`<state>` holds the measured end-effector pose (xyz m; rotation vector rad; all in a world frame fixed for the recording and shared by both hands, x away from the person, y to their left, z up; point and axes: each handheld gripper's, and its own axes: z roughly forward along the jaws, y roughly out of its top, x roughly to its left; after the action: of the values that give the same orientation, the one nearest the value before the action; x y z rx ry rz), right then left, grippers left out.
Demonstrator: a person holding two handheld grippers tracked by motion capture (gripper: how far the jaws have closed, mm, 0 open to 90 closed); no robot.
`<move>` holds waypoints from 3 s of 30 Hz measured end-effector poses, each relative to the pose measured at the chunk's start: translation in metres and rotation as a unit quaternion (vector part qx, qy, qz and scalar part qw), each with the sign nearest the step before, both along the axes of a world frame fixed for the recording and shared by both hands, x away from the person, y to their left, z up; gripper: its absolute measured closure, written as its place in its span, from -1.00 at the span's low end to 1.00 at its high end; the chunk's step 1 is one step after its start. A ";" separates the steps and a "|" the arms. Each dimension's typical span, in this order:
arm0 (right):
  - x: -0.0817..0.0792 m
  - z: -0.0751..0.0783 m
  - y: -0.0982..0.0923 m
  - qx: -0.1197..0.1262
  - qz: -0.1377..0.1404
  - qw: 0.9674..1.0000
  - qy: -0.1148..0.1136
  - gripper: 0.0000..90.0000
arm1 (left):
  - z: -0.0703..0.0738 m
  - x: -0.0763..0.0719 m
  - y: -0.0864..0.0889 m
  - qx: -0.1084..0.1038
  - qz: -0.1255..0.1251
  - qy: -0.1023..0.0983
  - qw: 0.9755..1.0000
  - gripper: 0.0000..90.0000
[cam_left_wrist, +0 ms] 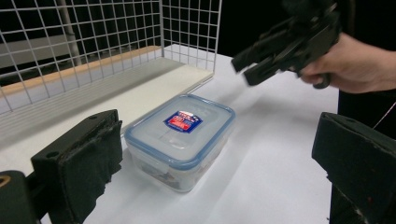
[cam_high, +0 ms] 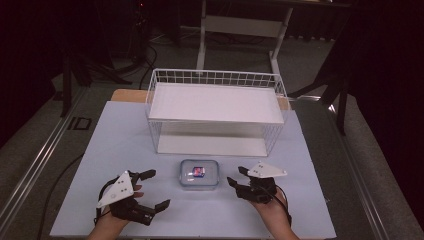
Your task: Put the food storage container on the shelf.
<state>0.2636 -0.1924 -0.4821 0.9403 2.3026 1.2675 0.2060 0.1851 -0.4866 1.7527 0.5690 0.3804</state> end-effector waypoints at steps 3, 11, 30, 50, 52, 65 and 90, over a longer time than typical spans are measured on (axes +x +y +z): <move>-0.006 0.009 0.001 0.007 0.042 0.999 0.001 -0.56 | 0.002 -0.001 -0.001 0.007 -0.003 -0.001 1.000 -0.94; -0.017 0.026 0.008 -0.007 0.072 0.997 -0.025 -0.63 | 0.022 0.000 -0.009 0.002 -0.006 -0.001 1.000 -0.94; 0.008 0.034 0.022 0.033 0.057 0.998 0.007 -0.69 | 0.036 0.045 -0.018 0.045 0.027 0.141 0.989 -0.96; 0.051 -0.009 0.035 0.108 -0.004 0.973 0.202 -0.69 | -0.026 0.098 -0.032 -0.010 0.080 0.307 0.948 -0.96; 0.055 -0.015 0.034 0.118 -0.014 0.969 0.218 -0.70 | -0.030 0.102 -0.031 -0.028 0.080 0.326 0.942 -0.82; 0.067 -0.037 0.039 0.157 -0.034 0.931 0.327 -0.49 | -0.045 0.111 -0.048 -0.029 0.081 0.408 0.909 -0.61; 0.069 -0.039 0.035 0.159 -0.046 0.914 0.371 -0.04 | -0.033 0.107 -0.047 -0.021 0.091 0.421 0.902 0.00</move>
<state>0.3329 -0.1573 -0.5207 1.8937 2.5546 1.4439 0.3135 0.1379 -0.5195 1.7793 1.3490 -0.3012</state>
